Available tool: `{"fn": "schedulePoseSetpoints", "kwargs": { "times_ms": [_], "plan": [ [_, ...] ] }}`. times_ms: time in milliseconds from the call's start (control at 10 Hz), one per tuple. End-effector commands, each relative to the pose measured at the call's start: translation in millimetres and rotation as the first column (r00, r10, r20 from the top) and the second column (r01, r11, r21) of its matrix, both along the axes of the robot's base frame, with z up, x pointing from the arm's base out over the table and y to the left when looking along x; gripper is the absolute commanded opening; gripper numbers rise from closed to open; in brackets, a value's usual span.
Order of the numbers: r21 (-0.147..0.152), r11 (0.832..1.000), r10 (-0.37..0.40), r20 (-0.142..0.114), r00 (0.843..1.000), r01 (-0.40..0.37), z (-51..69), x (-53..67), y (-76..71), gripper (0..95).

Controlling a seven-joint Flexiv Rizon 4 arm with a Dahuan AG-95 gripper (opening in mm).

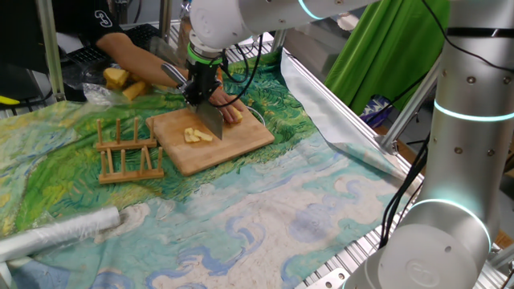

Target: Chop the potatoes

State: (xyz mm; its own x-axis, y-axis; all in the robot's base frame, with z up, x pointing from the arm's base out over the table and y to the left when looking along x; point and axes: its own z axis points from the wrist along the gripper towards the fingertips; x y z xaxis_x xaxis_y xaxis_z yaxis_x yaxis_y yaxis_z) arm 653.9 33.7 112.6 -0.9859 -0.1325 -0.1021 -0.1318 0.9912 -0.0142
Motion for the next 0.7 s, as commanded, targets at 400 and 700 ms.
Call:
{"fn": "schedulePoseSetpoints", "kwargs": {
  "times_ms": [400, 700],
  "plan": [
    [0.000, 1.000, 0.016, -0.017, 1.000, -0.016, -1.6, 0.3, 2.7, 0.0],
    [0.000, 0.999, 0.040, -0.010, 0.999, -0.040, -3.0, -1.9, 4.8, 0.0]
  ]
}}
